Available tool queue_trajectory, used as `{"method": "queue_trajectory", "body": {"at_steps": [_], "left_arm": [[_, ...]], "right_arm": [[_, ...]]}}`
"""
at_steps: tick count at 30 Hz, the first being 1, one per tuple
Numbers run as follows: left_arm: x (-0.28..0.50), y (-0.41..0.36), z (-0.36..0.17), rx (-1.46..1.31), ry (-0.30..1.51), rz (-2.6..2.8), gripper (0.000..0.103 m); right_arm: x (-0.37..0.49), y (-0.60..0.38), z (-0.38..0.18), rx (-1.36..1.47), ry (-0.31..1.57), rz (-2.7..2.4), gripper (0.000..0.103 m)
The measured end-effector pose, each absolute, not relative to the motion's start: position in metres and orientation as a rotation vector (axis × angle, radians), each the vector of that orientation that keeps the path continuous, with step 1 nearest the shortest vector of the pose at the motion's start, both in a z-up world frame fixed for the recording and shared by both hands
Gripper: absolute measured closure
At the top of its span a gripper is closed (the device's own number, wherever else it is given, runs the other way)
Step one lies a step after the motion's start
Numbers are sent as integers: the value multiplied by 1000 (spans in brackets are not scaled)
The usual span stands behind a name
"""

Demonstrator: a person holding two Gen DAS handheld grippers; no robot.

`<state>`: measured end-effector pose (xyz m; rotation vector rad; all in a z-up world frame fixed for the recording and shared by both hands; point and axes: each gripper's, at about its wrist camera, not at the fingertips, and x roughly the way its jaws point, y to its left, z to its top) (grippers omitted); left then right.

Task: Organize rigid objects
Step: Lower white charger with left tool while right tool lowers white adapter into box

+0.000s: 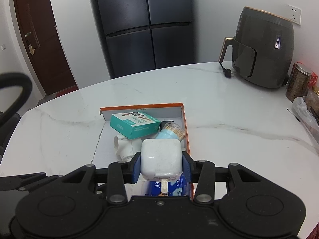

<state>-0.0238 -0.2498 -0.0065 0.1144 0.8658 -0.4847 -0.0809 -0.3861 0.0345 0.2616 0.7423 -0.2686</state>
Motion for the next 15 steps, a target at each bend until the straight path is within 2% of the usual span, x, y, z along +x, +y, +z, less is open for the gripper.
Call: {"method": "queue_trajectory", "body": {"at_steps": [15], "left_arm": [[-17, -260, -7, 116, 856, -483, 62]], "right_arm": [[-75, -395, 32, 268, 742, -254, 52]]}}
